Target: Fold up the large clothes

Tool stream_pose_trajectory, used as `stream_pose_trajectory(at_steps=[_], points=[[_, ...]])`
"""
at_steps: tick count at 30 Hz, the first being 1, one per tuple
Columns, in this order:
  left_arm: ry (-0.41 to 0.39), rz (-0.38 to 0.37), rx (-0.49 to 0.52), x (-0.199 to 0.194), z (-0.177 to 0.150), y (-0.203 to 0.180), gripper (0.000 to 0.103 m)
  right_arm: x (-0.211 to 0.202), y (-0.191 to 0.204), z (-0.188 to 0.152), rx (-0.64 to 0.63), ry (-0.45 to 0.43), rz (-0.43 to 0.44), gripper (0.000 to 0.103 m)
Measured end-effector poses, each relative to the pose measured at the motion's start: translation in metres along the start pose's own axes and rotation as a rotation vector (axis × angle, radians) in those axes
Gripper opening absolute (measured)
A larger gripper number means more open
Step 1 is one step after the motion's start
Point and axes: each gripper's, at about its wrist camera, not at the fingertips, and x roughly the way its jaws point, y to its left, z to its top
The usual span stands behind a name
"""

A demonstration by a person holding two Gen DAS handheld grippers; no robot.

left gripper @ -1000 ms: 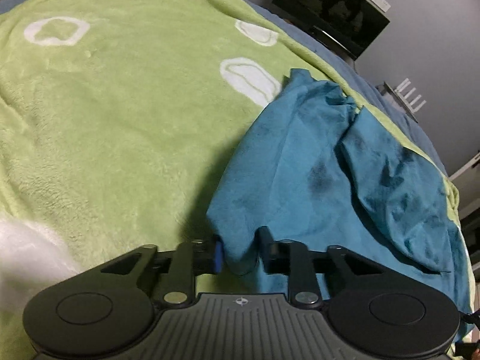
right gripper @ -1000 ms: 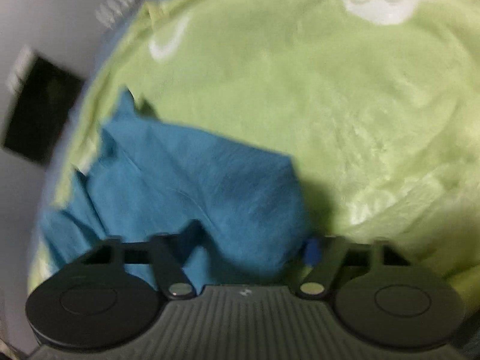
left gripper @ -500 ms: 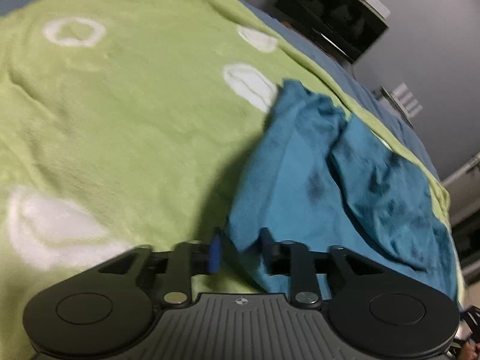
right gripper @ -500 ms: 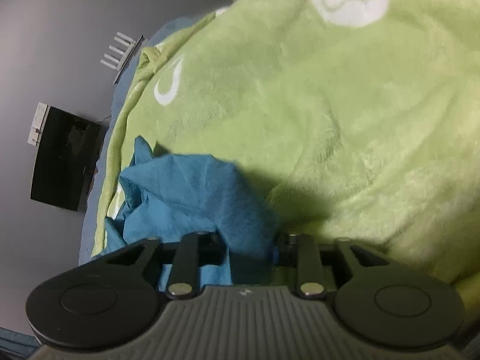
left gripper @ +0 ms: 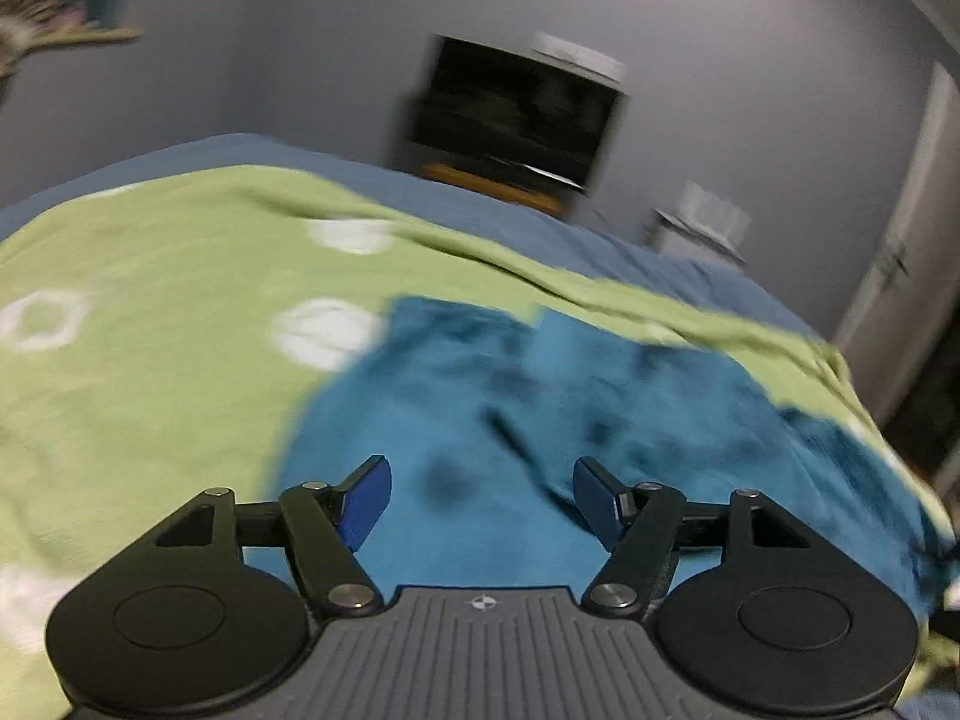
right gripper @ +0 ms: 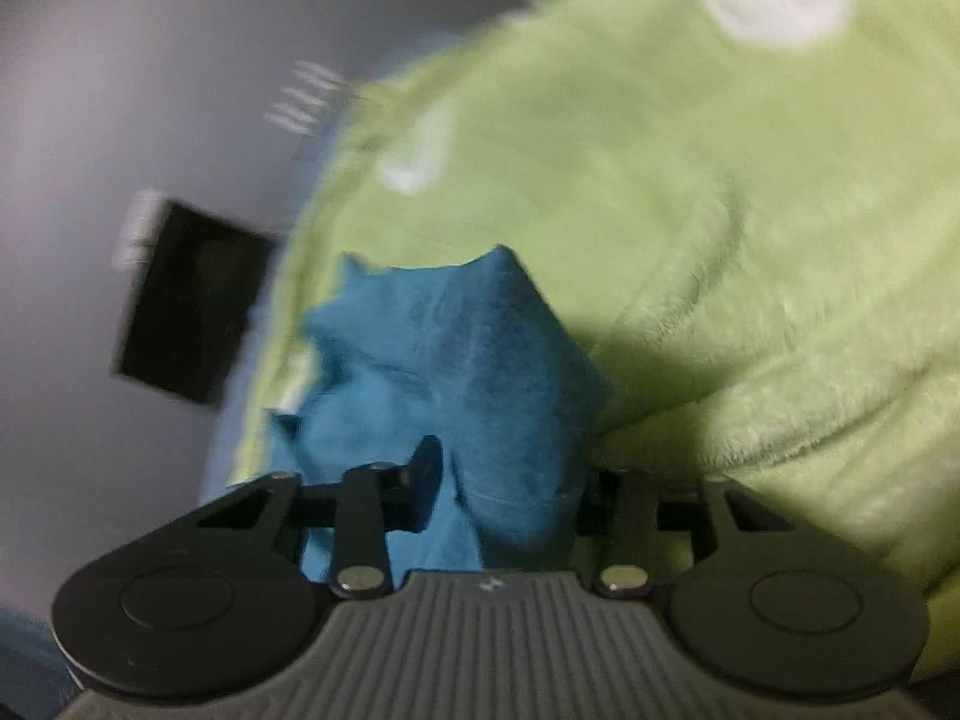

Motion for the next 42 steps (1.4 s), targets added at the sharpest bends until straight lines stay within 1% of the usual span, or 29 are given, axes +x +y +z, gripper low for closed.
stream_pose_trajectory(at_steps=[2, 5, 6, 7, 8, 9, 10, 12, 13, 15, 17, 18, 21, 22, 23, 24, 25, 26, 27, 28, 29, 30, 31, 32, 35, 37, 39, 41, 42], points=[[0.036, -0.023, 0.077, 0.015, -0.002, -0.035, 0.069, -0.001, -0.006, 0.000, 0.050, 0.001, 0.003, 0.041], [0.085, -0.062, 0.168, 0.045, -0.006, -0.088, 0.069, 0.009, -0.024, 0.004, 0.166, 0.049, -0.070, 0.042], [0.094, -0.065, 0.192, 0.053, -0.007, -0.100, 0.069, 0.008, -0.025, 0.003, 0.175, 0.037, -0.071, 0.042], [0.104, -0.062, 0.215, 0.061, -0.010, -0.111, 0.067, 0.001, -0.019, 0.001, 0.128, -0.011, -0.070, 0.042], [0.115, -0.053, 0.235, 0.067, -0.012, -0.123, 0.066, -0.006, -0.007, -0.002, 0.040, -0.046, -0.077, 0.042], [0.125, -0.049, 0.245, 0.075, -0.013, -0.132, 0.066, -0.011, 0.009, -0.007, -0.082, -0.074, -0.085, 0.042], [0.131, -0.054, 0.247, 0.077, -0.015, -0.138, 0.066, -0.018, 0.026, -0.018, -0.208, -0.102, -0.069, 0.042], [0.139, -0.077, 0.242, 0.084, -0.018, -0.149, 0.066, -0.026, 0.049, -0.033, -0.387, -0.140, -0.042, 0.042], [0.143, -0.080, 0.248, 0.087, -0.021, -0.153, 0.066, -0.029, 0.058, -0.040, -0.457, -0.150, -0.038, 0.042], [0.152, -0.079, 0.271, 0.090, -0.027, -0.157, 0.066, -0.031, 0.064, -0.047, -0.515, -0.149, -0.031, 0.042], [0.158, -0.070, 0.291, 0.096, -0.031, -0.160, 0.066, -0.025, 0.060, -0.042, -0.491, -0.120, -0.045, 0.042], [0.160, -0.065, 0.294, 0.097, -0.032, -0.160, 0.066, -0.021, 0.054, -0.038, -0.447, -0.102, -0.060, 0.046], [0.167, -0.055, 0.283, 0.102, -0.031, -0.158, 0.066, -0.004, 0.024, -0.022, -0.258, -0.004, -0.095, 0.056], [0.168, -0.052, 0.280, 0.104, -0.030, -0.158, 0.066, 0.005, 0.014, -0.017, -0.201, 0.037, -0.101, 0.058], [0.166, -0.046, 0.279, 0.106, -0.030, -0.158, 0.066, 0.013, 0.007, -0.013, -0.159, 0.073, -0.099, 0.062], [0.160, -0.038, 0.283, 0.109, -0.029, -0.159, 0.066, 0.021, 0.000, -0.010, -0.109, 0.112, -0.087, 0.063], [0.150, -0.026, 0.290, 0.111, -0.027, -0.161, 0.066, 0.026, -0.004, -0.009, -0.076, 0.120, -0.075, 0.064], [0.130, -0.009, 0.300, 0.113, -0.025, -0.162, 0.066, 0.024, -0.006, -0.008, -0.060, 0.100, -0.056, 0.063], [0.108, 0.005, 0.309, 0.114, -0.024, -0.164, 0.066, 0.015, -0.002, -0.011, -0.086, 0.054, -0.033, 0.056], [0.090, 0.017, 0.316, 0.115, -0.022, -0.165, 0.067, 0.007, 0.007, -0.016, -0.149, 0.015, -0.009, 0.050], [0.080, 0.030, 0.320, 0.118, -0.020, -0.166, 0.068, -0.004, 0.019, -0.023, -0.238, -0.022, 0.031, 0.039], [0.084, 0.037, 0.323, 0.121, -0.020, -0.167, 0.068, -0.013, 0.031, -0.029, -0.306, -0.045, 0.059, 0.034], [0.097, 0.040, 0.323, 0.126, -0.021, -0.167, 0.067, -0.021, 0.043, -0.038, -0.394, -0.075, 0.093, 0.033], [0.112, 0.044, 0.330, 0.131, -0.025, -0.167, 0.066, -0.026, 0.051, -0.044, -0.458, -0.097, 0.114, 0.029], [0.161, 0.085, 0.420, 0.150, -0.048, -0.169, 0.066, -0.034, 0.069, -0.061, -0.591, -0.130, 0.173, 0.023], [0.153, 0.100, 0.472, 0.155, -0.066, -0.170, 0.065, -0.037, 0.075, -0.069, -0.649, -0.127, 0.216, 0.020], [0.139, 0.112, 0.500, 0.159, -0.079, -0.171, 0.062, -0.042, 0.080, -0.078, -0.701, -0.125, 0.258, 0.019], [0.120, 0.113, 0.545, 0.162, -0.090, -0.175, 0.053, -0.047, 0.085, -0.088, -0.766, -0.128, 0.296, 0.019], [0.109, 0.110, 0.565, 0.162, -0.095, -0.176, 0.050, -0.049, 0.089, -0.094, -0.804, -0.127, 0.316, 0.019]])
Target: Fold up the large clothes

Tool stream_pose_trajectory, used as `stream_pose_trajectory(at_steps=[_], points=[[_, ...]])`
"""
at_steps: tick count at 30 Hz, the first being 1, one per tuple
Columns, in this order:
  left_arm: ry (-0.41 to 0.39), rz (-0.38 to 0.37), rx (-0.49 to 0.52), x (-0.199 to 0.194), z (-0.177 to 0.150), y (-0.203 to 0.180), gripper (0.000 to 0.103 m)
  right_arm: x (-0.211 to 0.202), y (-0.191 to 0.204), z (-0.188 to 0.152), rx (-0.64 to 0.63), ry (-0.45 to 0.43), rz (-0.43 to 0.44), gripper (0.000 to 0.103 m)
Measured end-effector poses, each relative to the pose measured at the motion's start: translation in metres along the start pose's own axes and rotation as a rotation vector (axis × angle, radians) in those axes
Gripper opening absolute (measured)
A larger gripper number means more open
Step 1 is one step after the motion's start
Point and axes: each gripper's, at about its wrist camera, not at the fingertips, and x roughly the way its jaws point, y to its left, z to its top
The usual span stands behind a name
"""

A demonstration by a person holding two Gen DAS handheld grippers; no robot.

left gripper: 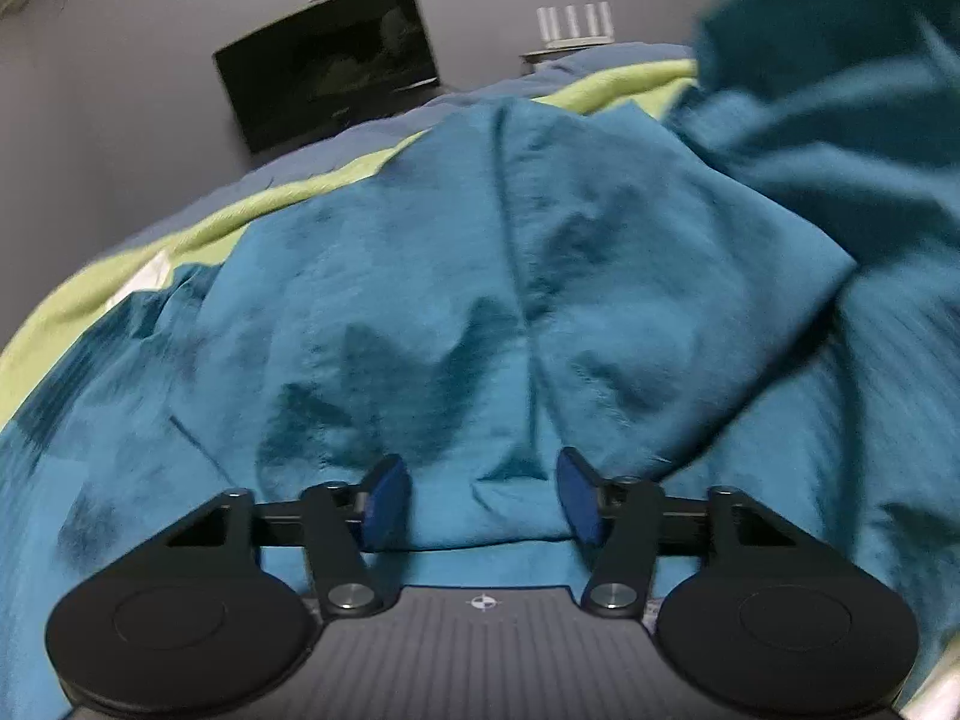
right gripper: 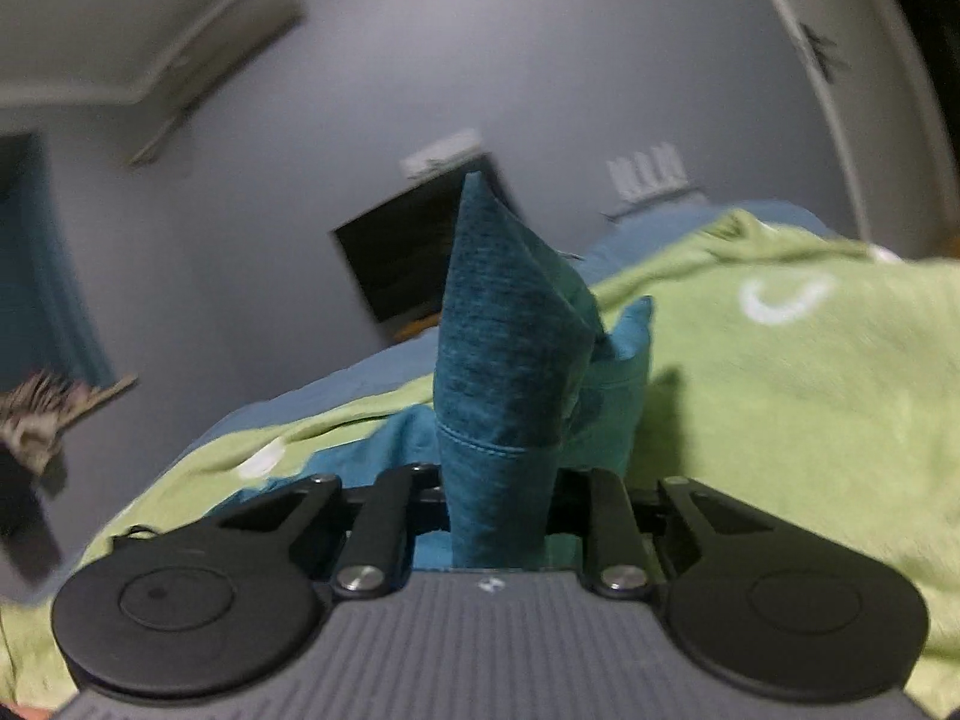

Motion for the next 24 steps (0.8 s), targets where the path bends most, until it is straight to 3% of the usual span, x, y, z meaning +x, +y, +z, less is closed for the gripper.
stream_pose_trajectory(at_steps=[3, 5, 6, 7, 9, 11, 13, 16, 18, 20, 24], points=[[-0.031, 0.018, 0.084, -0.003, -0.009, -0.015, 0.032, 0.008, 0.023, -0.004, -0.111, -0.001, 0.047, 0.019], [-0.029, 0.013, 0.096, -0.005, -0.008, -0.016, 0.030, 0.014, 0.038, -0.006, -0.175, 0.003, 0.069, 0.019], [-0.019, -0.018, 0.055, -0.007, -0.005, -0.007, 0.030, 0.014, 0.044, -0.007, -0.204, 0.003, 0.080, 0.019], [-0.002, -0.060, -0.008, -0.009, -0.002, 0.003, 0.036, 0.013, 0.048, -0.007, -0.223, 0.002, 0.090, 0.019], [0.034, -0.146, -0.204, -0.017, 0.003, 0.040, 0.056, 0.019, 0.055, -0.007, -0.264, 0.001, 0.099, 0.019], [-0.013, -0.232, -0.470, -0.039, 0.002, 0.089, 0.083, 0.018, 0.065, -0.008, -0.287, 0.006, 0.109, 0.019], [-0.059, -0.324, -0.666, -0.064, 0.002, 0.133, 0.089, 0.025, 0.073, -0.008, -0.308, 0.013, 0.115, 0.019], [-0.108, -0.502, -0.825, -0.100, 0.009, 0.182, 0.097, 0.026, 0.098, -0.012, -0.358, 0.022, 0.136, 0.019], [-0.157, -0.602, -0.831, -0.128, 0.018, 0.201, 0.100, 0.038, 0.118, -0.012, -0.407, 0.026, 0.158, 0.019], [-0.177, -0.662, -0.769, -0.149, 0.030, 0.209, 0.102, 0.033, 0.141, -0.018, -0.441, 0.033, 0.183, 0.019], [-0.109, -0.687, -0.669, -0.166, 0.040, 0.205, 0.102, 0.043, 0.183, -0.033, -0.520, 0.061, 0.238, 0.019]])
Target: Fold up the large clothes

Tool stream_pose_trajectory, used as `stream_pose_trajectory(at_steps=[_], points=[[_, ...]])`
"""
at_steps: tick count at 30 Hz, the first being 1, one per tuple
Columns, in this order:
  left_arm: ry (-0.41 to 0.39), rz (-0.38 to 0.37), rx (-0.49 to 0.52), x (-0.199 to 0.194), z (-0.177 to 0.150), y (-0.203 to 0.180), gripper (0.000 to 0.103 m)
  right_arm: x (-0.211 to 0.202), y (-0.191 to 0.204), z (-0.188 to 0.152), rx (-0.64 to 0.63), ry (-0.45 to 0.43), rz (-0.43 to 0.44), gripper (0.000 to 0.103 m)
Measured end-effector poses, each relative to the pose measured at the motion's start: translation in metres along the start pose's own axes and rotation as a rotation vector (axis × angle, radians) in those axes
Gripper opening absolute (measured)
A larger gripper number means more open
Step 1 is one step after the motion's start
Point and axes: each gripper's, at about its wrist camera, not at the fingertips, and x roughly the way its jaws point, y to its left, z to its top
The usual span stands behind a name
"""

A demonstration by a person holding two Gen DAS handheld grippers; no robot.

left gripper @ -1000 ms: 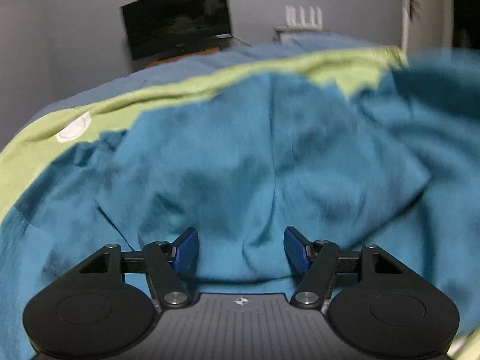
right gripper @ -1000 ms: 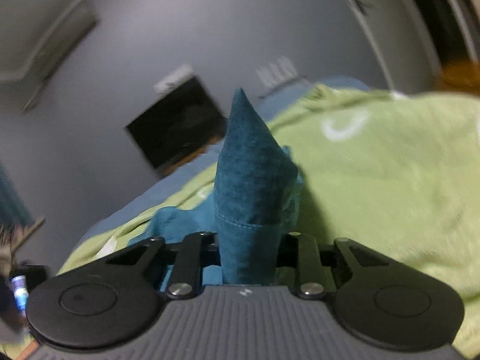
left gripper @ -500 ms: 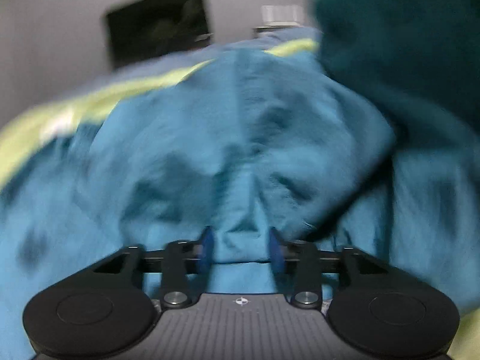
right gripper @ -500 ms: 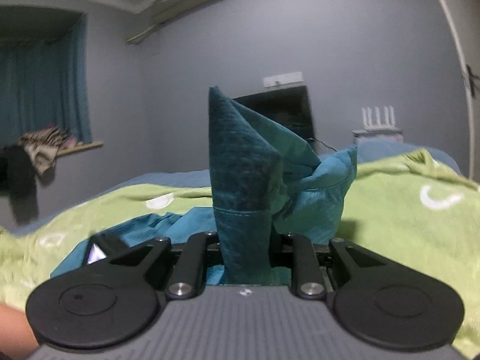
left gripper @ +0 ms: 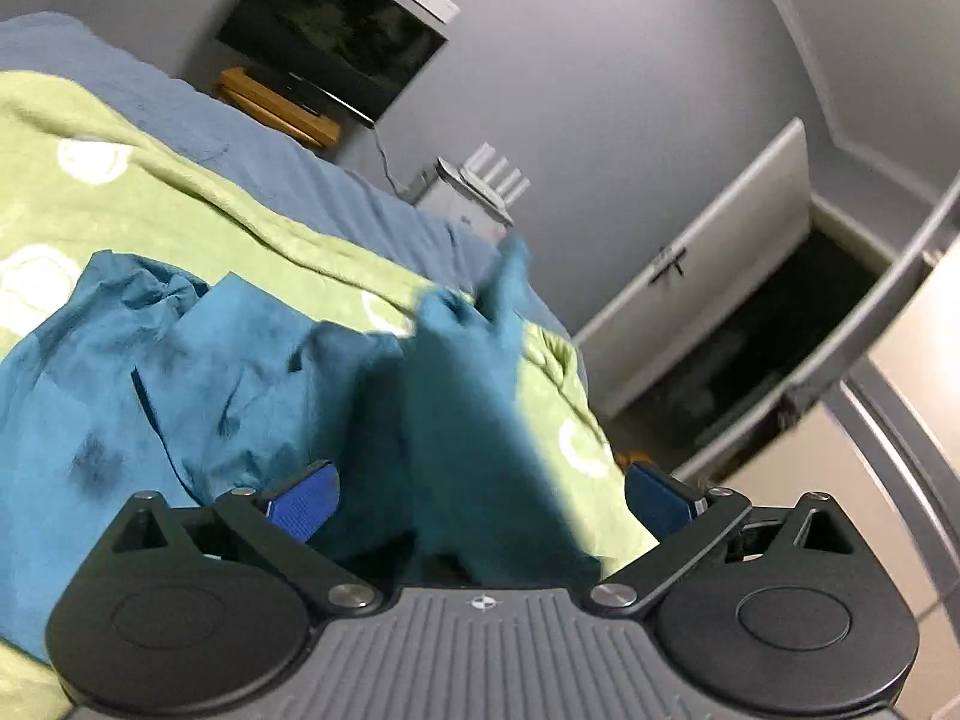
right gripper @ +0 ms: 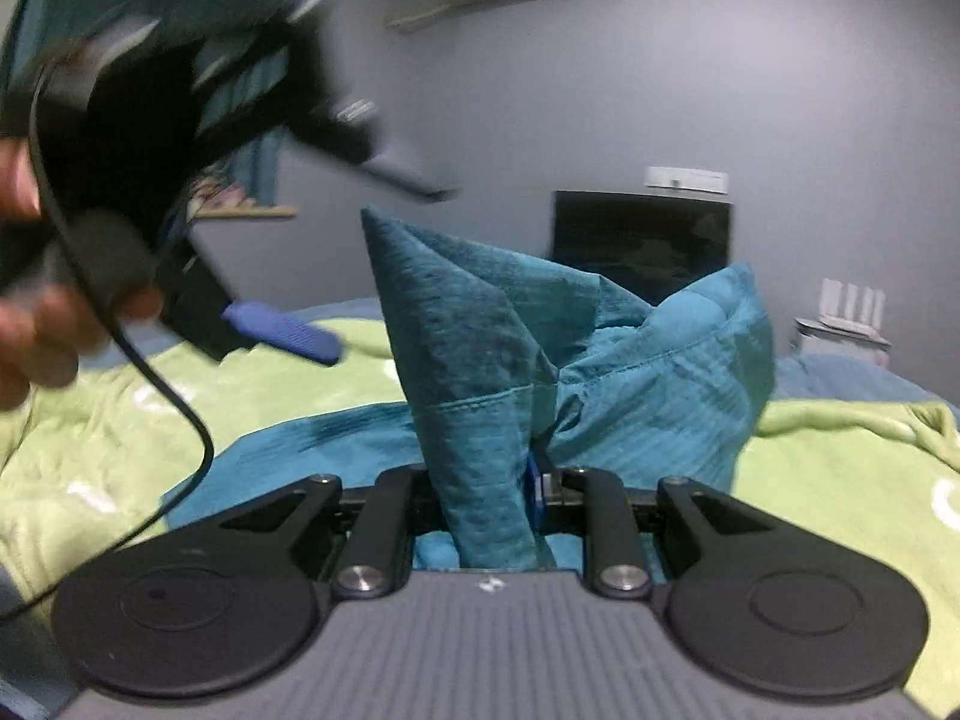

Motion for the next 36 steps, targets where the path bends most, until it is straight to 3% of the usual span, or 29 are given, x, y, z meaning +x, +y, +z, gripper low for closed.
stream_pose_trajectory(at_steps=[4, 6, 9, 11, 12, 14, 17, 18, 21, 22, 25, 28, 30, 33, 35, 36], points=[[0.080, 0.170, 0.058, 0.008, -0.005, 0.006, 0.096, 0.012, 0.038, 0.004, -0.086, 0.010, 0.059, 0.019], [0.125, 0.174, 0.011, 0.014, -0.007, 0.025, 0.095, 0.018, 0.057, 0.004, -0.135, 0.012, 0.089, 0.019], [0.155, 0.150, -0.086, 0.019, -0.004, 0.060, 0.083, 0.028, 0.085, 0.000, -0.208, 0.033, 0.138, 0.018], [0.181, 0.158, -0.151, 0.023, -0.003, 0.084, 0.054, 0.035, 0.096, -0.004, -0.253, 0.046, 0.162, 0.018], [0.192, 0.178, -0.165, 0.026, -0.002, 0.095, 0.045, 0.038, 0.101, -0.006, -0.276, 0.052, 0.169, 0.018], [0.200, 0.150, -0.159, 0.029, -0.004, 0.108, 0.031, 0.037, 0.107, -0.010, -0.284, 0.059, 0.172, 0.018], [0.174, 0.126, -0.155, 0.028, -0.009, 0.116, 0.023, 0.037, 0.100, -0.009, -0.271, 0.075, 0.181, 0.019], [0.157, 0.130, -0.161, 0.026, -0.010, 0.119, 0.022, 0.035, 0.097, -0.007, -0.267, 0.085, 0.191, 0.025], [0.103, 0.161, -0.155, 0.016, -0.007, 0.130, 0.018, 0.001, 0.079, -0.014, -0.203, 0.085, 0.222, 0.060], [0.090, 0.169, -0.158, 0.011, -0.006, 0.137, 0.017, -0.012, 0.064, -0.013, -0.161, 0.083, 0.240, 0.063], [0.071, 0.183, -0.188, -0.005, -0.005, 0.154, 0.015, -0.023, 0.019, -0.012, 0.005, 0.121, 0.220, 0.063], [0.065, 0.206, -0.246, -0.012, -0.013, 0.174, 0.015, -0.006, -0.026, -0.017, 0.193, 0.191, 0.090, 0.062], [0.067, 0.204, -0.293, -0.009, -0.019, 0.192, 0.015, 0.010, -0.044, -0.025, 0.261, 0.238, 0.051, 0.062], [0.051, 0.209, -0.305, -0.004, -0.027, 0.206, 0.019, 0.035, -0.052, -0.041, 0.306, 0.316, 0.063, 0.062], [0.023, 0.235, -0.313, -0.008, -0.028, 0.211, 0.038, 0.049, -0.051, -0.051, 0.322, 0.348, 0.072, 0.062], [-0.007, 0.254, -0.322, -0.016, -0.027, 0.212, 0.042, 0.054, -0.051, -0.053, 0.335, 0.354, 0.075, 0.061]])
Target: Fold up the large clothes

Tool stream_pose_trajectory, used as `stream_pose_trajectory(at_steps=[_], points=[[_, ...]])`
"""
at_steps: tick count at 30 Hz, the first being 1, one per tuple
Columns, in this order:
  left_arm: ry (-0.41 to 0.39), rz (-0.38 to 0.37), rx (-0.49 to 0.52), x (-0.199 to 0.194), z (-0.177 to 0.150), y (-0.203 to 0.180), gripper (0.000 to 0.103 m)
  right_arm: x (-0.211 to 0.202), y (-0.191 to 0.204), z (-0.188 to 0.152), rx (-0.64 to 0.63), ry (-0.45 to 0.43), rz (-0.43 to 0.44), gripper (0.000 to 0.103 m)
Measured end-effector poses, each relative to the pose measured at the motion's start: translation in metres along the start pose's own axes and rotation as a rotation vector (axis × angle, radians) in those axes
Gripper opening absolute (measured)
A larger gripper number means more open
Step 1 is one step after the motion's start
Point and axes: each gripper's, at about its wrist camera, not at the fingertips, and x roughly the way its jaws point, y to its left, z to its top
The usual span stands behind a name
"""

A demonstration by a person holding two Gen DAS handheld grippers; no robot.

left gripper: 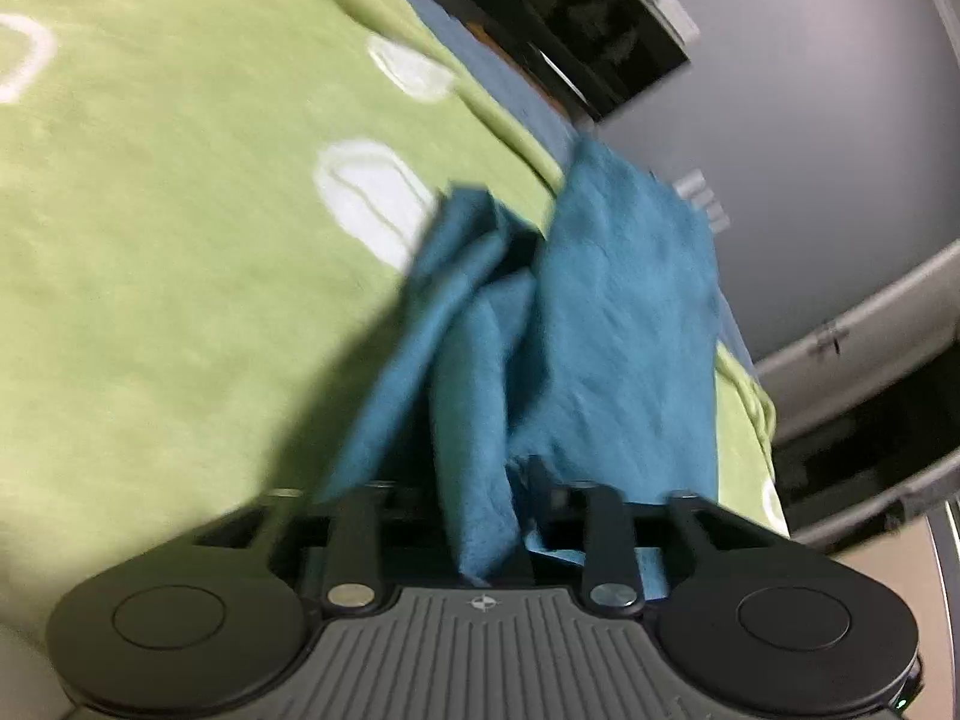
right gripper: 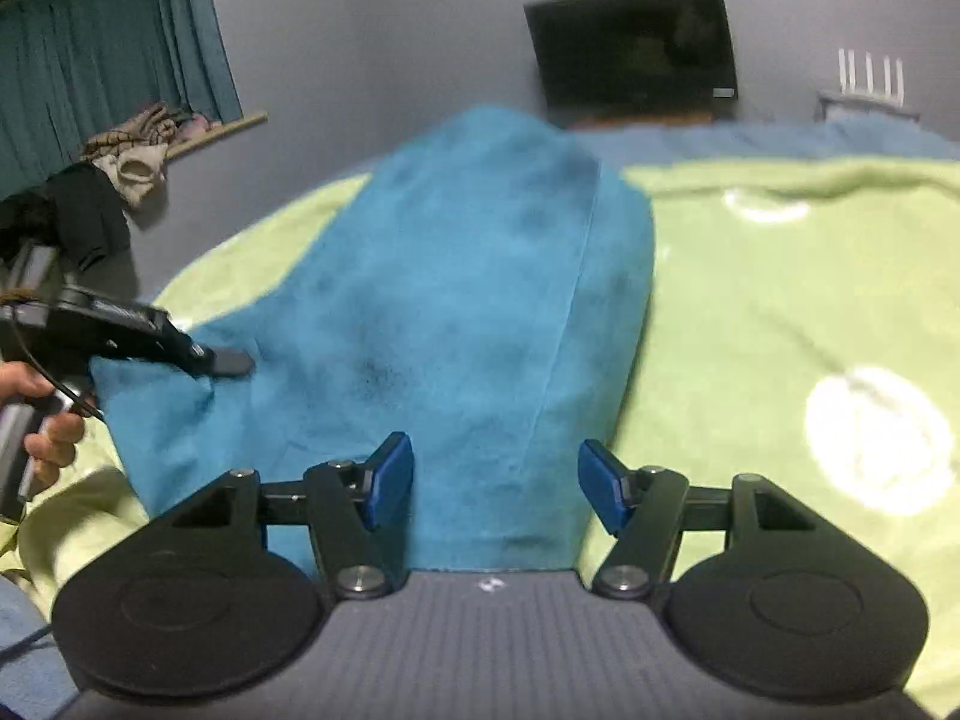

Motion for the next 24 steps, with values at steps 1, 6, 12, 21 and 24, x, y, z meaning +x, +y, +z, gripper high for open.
stream_pose_trajectory(at_steps=[1, 6, 12, 21, 24], points=[[-0.025, 0.001, -0.009, -0.010, 0.003, 0.002, 0.044, 0.006, 0.002, 0.002, 0.012, 0.002, 0.003, 0.061], [-0.083, 0.013, 0.176, -0.075, -0.005, -0.021, 0.065, 0.015, 0.000, 0.002, 0.038, -0.008, 0.015, 0.061], [-0.031, 0.024, 0.366, -0.101, -0.037, -0.060, 0.068, 0.035, 0.012, 0.012, 0.060, -0.024, 0.003, 0.061], [-0.034, 0.192, 0.569, -0.031, -0.084, -0.097, 0.055, 0.043, 0.018, 0.024, 0.068, -0.042, -0.040, 0.061], [-0.003, 0.212, 0.515, -0.028, -0.085, -0.081, 0.046, 0.048, 0.018, 0.032, 0.057, -0.096, -0.072, 0.061]])
